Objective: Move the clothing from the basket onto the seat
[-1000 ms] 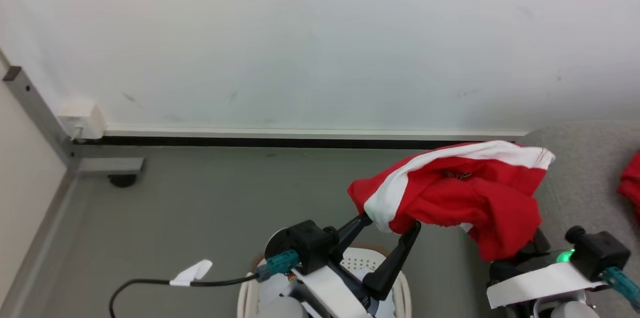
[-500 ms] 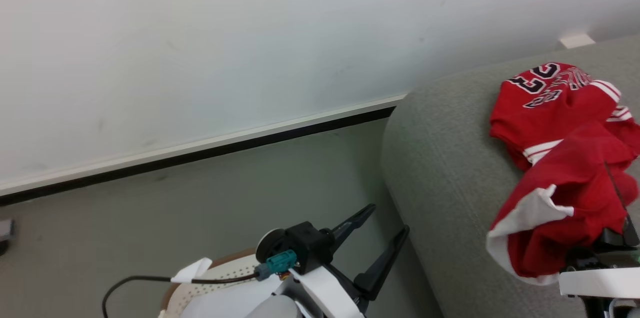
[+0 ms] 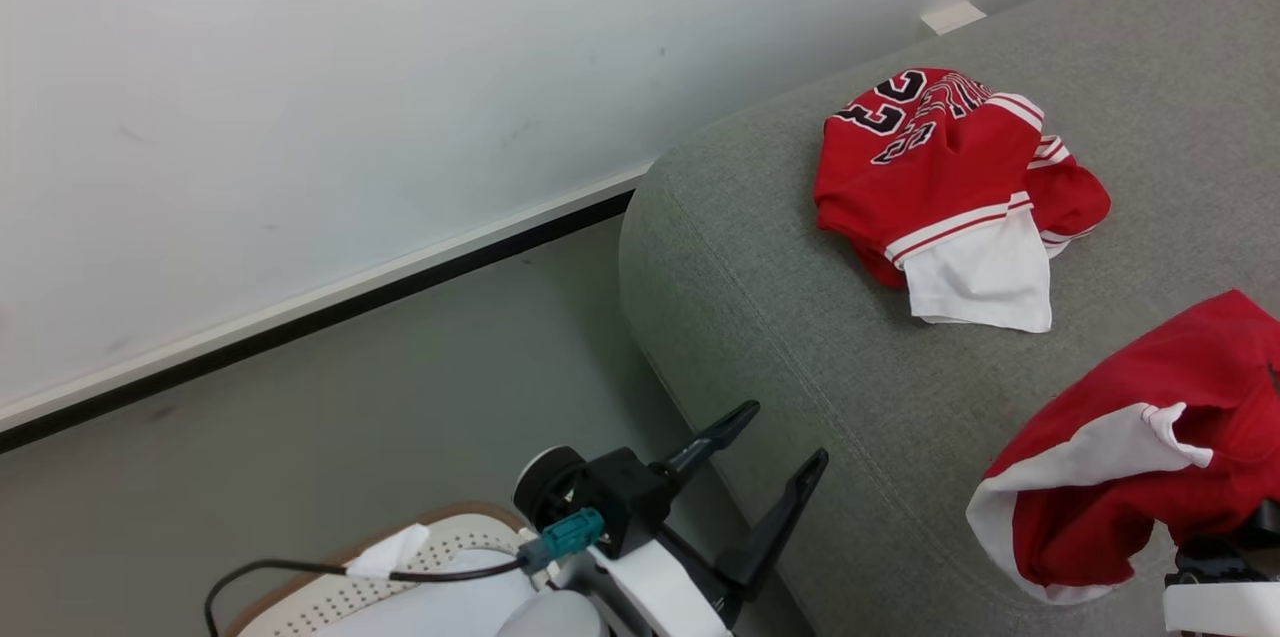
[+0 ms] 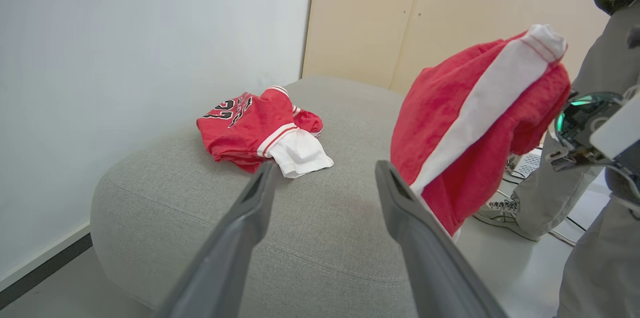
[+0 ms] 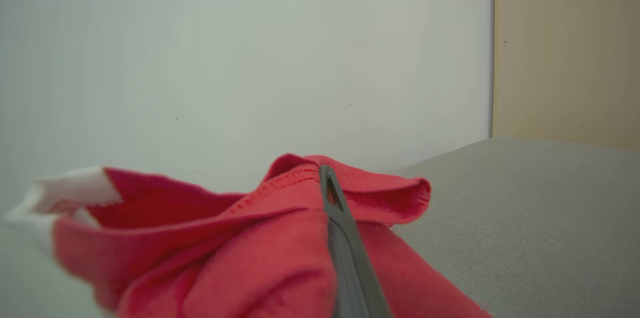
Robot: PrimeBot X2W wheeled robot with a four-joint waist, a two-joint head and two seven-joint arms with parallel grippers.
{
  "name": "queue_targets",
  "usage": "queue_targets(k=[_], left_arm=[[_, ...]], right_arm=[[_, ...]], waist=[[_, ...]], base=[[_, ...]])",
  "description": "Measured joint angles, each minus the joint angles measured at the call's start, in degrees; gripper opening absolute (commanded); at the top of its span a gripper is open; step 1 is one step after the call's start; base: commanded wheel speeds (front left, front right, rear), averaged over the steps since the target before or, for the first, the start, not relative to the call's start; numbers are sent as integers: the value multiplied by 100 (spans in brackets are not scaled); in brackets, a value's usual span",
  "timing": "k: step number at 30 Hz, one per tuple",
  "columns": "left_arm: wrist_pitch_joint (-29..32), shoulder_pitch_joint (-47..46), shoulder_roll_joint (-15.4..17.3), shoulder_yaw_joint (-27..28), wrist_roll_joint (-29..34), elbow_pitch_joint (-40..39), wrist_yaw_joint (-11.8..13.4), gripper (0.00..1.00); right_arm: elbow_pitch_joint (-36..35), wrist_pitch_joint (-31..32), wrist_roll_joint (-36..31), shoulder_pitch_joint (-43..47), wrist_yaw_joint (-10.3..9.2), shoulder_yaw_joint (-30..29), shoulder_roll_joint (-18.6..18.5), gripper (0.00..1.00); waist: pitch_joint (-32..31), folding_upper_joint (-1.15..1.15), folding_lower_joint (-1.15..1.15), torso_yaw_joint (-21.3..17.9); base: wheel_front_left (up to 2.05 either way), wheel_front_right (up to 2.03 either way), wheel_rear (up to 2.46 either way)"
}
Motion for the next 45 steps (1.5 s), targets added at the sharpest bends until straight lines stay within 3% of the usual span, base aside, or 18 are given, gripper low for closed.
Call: queue_targets(k=[5,11,16,19,22,27,32,33,35,36,37,45], left_arm=[[0,-17,-23,-21,52,58,-7,100],[-1,-300,74,-93,101,85,-8,100],[-1,-674,325,-77,125,32,-8,100],[-1,-836,520,-30,141,4,-8,100],[-1,-1042,689,-3,180,-41,-8,100],[-1,-1288,818,34,226,-105,-8,100],[-1,-1438,826,38,298,-123,-8,100],[0,-1453,826,37,299,-119,-8,100],[-1,-1468,828,52,300,-107,-8,100],[0,-1475,835,67,300,-99,-8,100],[0,-1482,843,79,299,-92,-8,100],[-1,-1323,762,147,279,36,-8,100]], right_arm=[[140,2,-14,-124,0,37,-175,0],[298,234,-87,-1058,0,-30,-833,0],[799,512,104,-2044,1,-523,-1433,0],[1302,516,156,-2798,0,-823,-1769,9],[1831,556,40,-3488,0,-953,-1994,0],[3004,725,-450,-4353,0,-838,-2205,0],[4320,1323,-797,-4860,1,-493,-2199,0],[4563,1471,-797,-4938,1,-430,-2176,20],[4918,1730,-800,-5040,1,-204,-2159,72],[5024,1759,-791,-5091,1,-116,-2146,91],[5112,1759,-761,-5144,0,-41,-2137,100],[5545,1759,-560,-5181,0,590,-2134,100]], waist=[[140,0,0,57],[546,0,0,288],[1121,0,0,542],[1519,0,1,698],[1939,0,1,838],[2596,0,2,1052],[3056,0,2,1260],[3110,0,2,1304],[3174,0,2,1382],[3190,0,2,1408],[3188,0,2,1418],[2781,0,1,1350]], base=[[0,0,0],[0,0,0],[0,0,0],[0,0,0],[0,0,0],[0,0,0],[0,0,0],[0,0,0],[0,0,0],[0,0,0],[0,0,0],[0,0,0]])
